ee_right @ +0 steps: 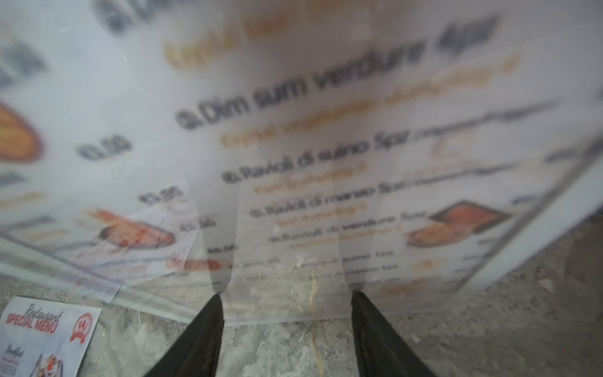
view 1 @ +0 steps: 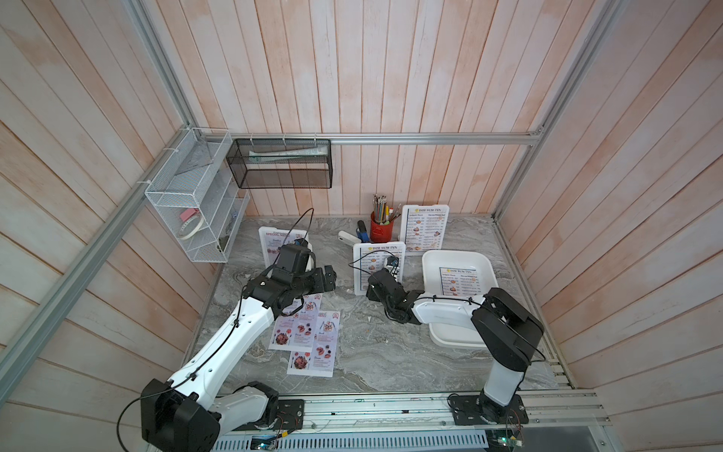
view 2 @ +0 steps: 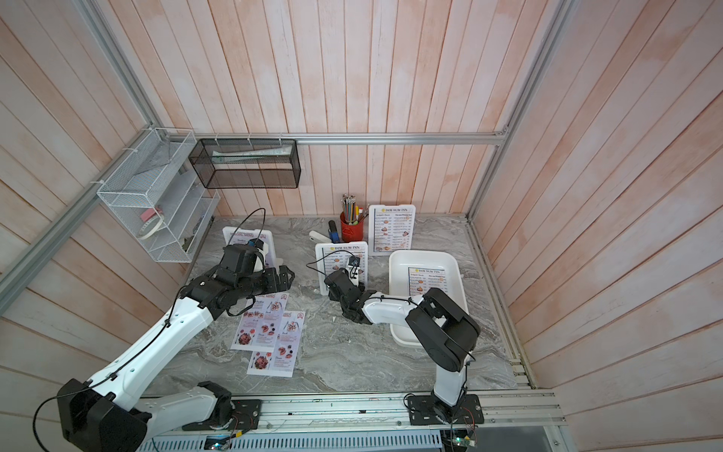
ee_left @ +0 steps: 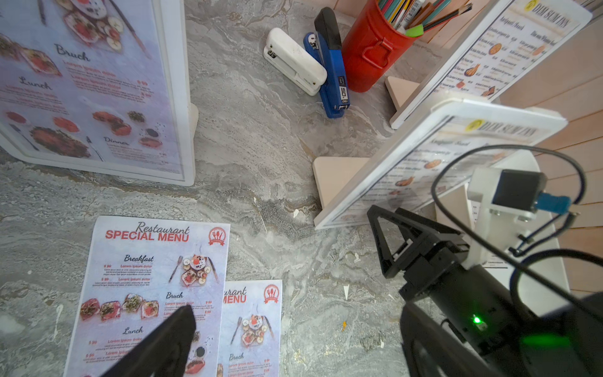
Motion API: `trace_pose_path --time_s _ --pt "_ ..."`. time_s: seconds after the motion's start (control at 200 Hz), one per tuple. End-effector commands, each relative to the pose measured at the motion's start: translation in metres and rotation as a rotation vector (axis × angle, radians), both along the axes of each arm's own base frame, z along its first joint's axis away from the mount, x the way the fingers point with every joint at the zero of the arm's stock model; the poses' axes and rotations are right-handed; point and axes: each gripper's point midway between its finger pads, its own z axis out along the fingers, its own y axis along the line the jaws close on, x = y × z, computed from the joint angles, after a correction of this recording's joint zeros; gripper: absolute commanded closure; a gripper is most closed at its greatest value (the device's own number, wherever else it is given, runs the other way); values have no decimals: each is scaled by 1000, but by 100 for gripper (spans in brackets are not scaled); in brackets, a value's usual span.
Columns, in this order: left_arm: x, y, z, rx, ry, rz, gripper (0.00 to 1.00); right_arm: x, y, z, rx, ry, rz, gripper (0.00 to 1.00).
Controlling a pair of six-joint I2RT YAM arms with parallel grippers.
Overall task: Replace the menus in the menu holders
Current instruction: Move the menu holder to the center of the board.
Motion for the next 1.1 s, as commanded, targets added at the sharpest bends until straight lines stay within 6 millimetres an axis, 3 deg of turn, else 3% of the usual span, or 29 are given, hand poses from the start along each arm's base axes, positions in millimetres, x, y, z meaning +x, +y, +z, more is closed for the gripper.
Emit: trace_pose_path --time_s 0.0,0.195,0.4,0.79,0.97,1.095 --pt "4 2 5 16 -14 -2 0 16 9 -2 -8 -12 15 37" --pt "7 4 3 30 -11 5 0 34 2 -17 -26 10 5 37" --pt "15 15 15 37 -60 61 0 53 7 -19 -23 7 31 37" --pt "17 27 17 53 -56 117 0 76 12 -27 -34 12 67 37" --pt "19 40 29 55 -79 145 0 59 27 -5 18 -17 190 37" --pt "24 61 32 56 -72 207 0 29 56 38 134 -119 356 37"
